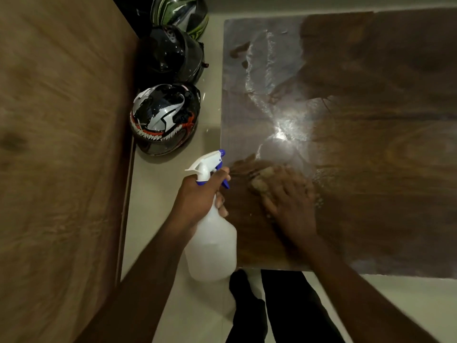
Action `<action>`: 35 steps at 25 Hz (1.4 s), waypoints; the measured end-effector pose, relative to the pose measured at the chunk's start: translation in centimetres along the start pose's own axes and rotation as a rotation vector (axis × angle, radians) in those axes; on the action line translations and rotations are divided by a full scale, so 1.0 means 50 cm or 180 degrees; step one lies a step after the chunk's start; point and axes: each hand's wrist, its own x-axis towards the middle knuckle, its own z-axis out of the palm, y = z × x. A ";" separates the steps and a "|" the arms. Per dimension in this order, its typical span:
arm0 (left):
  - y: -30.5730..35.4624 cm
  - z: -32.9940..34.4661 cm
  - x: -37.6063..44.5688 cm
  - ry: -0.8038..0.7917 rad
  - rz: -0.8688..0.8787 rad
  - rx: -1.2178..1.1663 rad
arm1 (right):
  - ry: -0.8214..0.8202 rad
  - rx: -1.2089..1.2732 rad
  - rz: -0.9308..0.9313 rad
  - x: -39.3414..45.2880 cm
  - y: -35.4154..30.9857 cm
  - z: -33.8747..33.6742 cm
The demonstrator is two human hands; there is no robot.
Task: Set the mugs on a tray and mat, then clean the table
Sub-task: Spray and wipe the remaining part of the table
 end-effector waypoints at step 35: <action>0.393 0.004 0.443 -0.0985 0.0235 0.0616 | 0.0565 -0.0216 0.1487 0.599 0.009 0.051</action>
